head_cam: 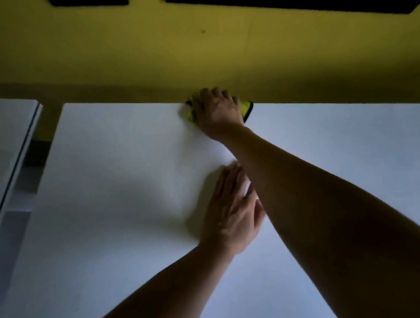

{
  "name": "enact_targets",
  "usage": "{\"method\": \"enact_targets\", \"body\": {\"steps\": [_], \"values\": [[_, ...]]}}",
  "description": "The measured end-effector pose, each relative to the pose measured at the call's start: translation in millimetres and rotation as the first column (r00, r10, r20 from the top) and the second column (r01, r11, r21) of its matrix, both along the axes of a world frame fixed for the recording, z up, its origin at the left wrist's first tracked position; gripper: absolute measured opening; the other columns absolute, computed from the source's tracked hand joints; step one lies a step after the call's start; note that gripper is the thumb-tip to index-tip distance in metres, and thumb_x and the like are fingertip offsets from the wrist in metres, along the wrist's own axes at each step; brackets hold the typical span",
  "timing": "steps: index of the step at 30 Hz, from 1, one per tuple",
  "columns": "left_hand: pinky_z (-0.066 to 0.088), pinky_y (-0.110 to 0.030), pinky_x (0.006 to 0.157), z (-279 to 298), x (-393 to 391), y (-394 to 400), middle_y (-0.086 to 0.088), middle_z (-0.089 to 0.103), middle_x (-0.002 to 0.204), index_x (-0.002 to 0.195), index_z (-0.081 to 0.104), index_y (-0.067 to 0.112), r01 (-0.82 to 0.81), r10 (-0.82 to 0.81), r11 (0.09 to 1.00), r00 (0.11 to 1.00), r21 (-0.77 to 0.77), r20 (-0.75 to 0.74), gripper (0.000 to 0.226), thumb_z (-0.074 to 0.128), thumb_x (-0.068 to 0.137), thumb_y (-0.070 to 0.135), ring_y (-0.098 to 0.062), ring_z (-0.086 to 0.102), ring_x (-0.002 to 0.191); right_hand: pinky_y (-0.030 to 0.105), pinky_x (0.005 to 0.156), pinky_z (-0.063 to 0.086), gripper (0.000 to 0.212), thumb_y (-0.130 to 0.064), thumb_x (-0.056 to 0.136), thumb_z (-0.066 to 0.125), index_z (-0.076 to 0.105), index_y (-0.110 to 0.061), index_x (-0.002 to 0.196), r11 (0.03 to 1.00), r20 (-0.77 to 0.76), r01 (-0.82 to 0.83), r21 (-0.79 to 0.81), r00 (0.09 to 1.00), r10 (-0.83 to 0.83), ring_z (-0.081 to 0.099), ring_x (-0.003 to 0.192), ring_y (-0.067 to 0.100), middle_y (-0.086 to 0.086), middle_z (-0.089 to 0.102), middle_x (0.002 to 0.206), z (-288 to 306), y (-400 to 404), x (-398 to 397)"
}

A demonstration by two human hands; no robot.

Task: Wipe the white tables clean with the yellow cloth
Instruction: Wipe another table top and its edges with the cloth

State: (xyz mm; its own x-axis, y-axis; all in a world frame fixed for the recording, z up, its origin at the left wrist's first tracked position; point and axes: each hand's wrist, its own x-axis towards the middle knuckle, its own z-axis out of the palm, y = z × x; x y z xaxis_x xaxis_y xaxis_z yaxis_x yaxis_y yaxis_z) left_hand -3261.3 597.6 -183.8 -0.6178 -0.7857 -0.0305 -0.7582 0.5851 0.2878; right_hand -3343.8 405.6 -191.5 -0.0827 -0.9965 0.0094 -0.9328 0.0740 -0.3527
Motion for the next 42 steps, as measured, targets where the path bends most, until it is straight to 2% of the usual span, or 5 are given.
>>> {"method": "enact_targets", "body": {"steps": [13, 17, 26, 35, 42], "values": [[0.027, -0.049, 0.125, -8.8, -4.6, -3.2, -0.009, 0.035, 0.166, 0.157, 0.042, 0.012, -0.021, 0.018, 0.999, 0.997, -0.042, -0.081, 0.061, 0.042, 0.098, 0.024, -0.028, 0.031, 0.155, 0.045, 0.096, 0.037, 0.038, -0.040, 0.103, 0.039, 0.059, -0.008, 0.111, 0.948, -0.018, 0.312, -0.063, 0.949, -0.313, 0.051, 0.114, 0.040, 0.023, 0.058, 0.120, -3.5, 59.2, -202.9], [0.027, -0.050, 0.125, -8.4, -5.2, -3.6, -0.009, 0.032, 0.168, 0.159, 0.039, 0.013, -0.022, 0.019, 0.999, 0.997, -0.045, -0.069, 0.062, 0.040, 0.099, 0.025, -0.029, 0.028, 0.156, 0.043, 0.095, 0.037, 0.038, -0.042, 0.099, 0.041, 0.063, -0.015, 0.114, 0.935, -0.051, 0.350, -0.058, 0.934, -0.353, 0.051, 0.115, 0.038, 0.018, 0.060, 0.121, -4.5, 49.2, -176.5], [0.028, -0.050, 0.125, -8.4, -3.3, -4.0, -0.008, 0.027, 0.170, 0.161, 0.033, 0.013, -0.009, 0.007, 0.999, 0.999, -0.050, -0.053, 0.063, 0.043, 0.100, 0.024, -0.025, 0.024, 0.158, 0.042, 0.087, 0.035, 0.039, -0.043, 0.102, 0.035, 0.057, -0.014, 0.115, 0.998, -0.007, 0.008, -0.059, 1.000, -0.009, 0.053, 0.110, 0.033, 0.012, 0.061, 0.117, 2.0, 27.4, -84.1], [0.033, -0.055, 0.121, -11.7, -5.3, -3.8, -0.009, 0.030, 0.169, 0.159, 0.038, 0.012, -0.028, 0.024, 0.999, 0.997, -0.046, -0.077, 0.062, 0.044, 0.098, 0.022, -0.030, 0.028, 0.156, 0.045, 0.088, 0.037, 0.044, -0.041, 0.094, 0.031, 0.058, -0.009, 0.106, 0.956, -0.085, 0.289, -0.043, 0.953, -0.292, 0.053, 0.107, 0.038, 0.020, 0.060, 0.112, 1.5, 70.8, -244.4], [0.033, -0.057, 0.120, -7.6, -8.3, -4.8, -0.010, 0.030, 0.168, 0.158, 0.039, 0.012, -0.028, 0.027, 0.999, 0.998, -0.028, -0.049, 0.063, 0.043, 0.097, 0.022, -0.032, 0.029, 0.156, 0.045, 0.087, 0.036, 0.036, -0.040, 0.093, 0.042, 0.061, -0.014, 0.108, 0.959, -0.086, 0.283, -0.009, 0.955, -0.282, 0.052, 0.107, 0.039, 0.019, 0.061, 0.113, 0.0, 57.6, -195.6]]}}
